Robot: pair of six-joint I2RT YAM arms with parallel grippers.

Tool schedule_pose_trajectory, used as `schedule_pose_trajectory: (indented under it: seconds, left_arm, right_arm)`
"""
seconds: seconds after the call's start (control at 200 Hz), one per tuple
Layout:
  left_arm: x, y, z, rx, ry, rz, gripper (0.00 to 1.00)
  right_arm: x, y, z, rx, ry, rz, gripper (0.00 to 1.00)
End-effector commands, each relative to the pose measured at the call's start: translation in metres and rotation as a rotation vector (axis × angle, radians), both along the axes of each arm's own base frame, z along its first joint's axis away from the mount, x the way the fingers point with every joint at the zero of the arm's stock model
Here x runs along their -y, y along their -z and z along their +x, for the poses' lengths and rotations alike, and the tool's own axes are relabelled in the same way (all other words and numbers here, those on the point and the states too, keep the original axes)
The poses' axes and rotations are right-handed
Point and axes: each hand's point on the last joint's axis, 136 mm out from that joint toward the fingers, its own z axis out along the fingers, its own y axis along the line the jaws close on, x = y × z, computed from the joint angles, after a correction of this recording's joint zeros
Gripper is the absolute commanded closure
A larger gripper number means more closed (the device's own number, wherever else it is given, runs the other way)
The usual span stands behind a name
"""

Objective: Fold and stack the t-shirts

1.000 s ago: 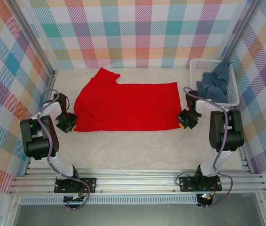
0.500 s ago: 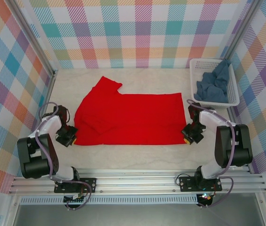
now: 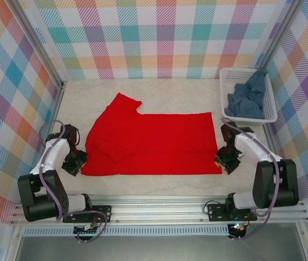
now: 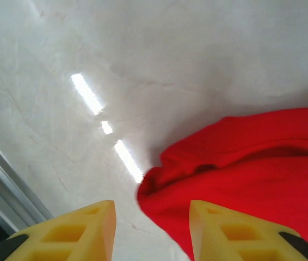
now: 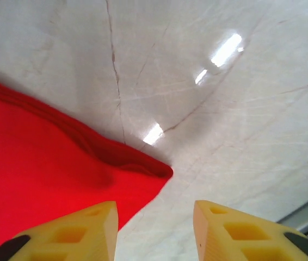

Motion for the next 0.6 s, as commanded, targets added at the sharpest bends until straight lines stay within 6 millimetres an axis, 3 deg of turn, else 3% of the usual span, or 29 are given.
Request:
schedule_pose_trajectory:
  seconds: [0.0, 0.1, 0.2, 0.295, 0.43, 0.595]
  left_arm:
    - [0.008, -0.026, 0.016, 0.031, 0.081, 0.058, 0.59]
    - [0.044, -0.037, 0.044, 0.160, 0.146, -0.022, 0.59]
    - [0.094, -0.017, 0.055, 0.183, 0.161, -0.228, 0.59]
    - [0.131, 0.002, 0.056, 0.175, 0.163, -0.341, 0.59]
    - [0.153, 0.017, 0.062, 0.173, 0.168, -0.378, 0.59]
    - [0.158, 0.029, 0.064, 0.127, 0.203, -0.371, 0.61]
  right_arm:
    - [-0.002, -0.030, 0.020, 0.119, -0.070, -0.032, 0.58]
    - [-0.038, -0.045, 0.052, 0.283, -0.256, 0.057, 0.62]
    - [-0.082, -0.048, 0.070, 0.401, -0.393, 0.217, 0.65]
    - [-0.110, -0.050, 0.077, 0.468, -0.455, 0.338, 0.64]
    - [-0.130, -0.045, 0.078, 0.473, -0.487, 0.442, 0.63]
    - [-0.130, -0.041, 0.078, 0.453, -0.491, 0.440, 0.63]
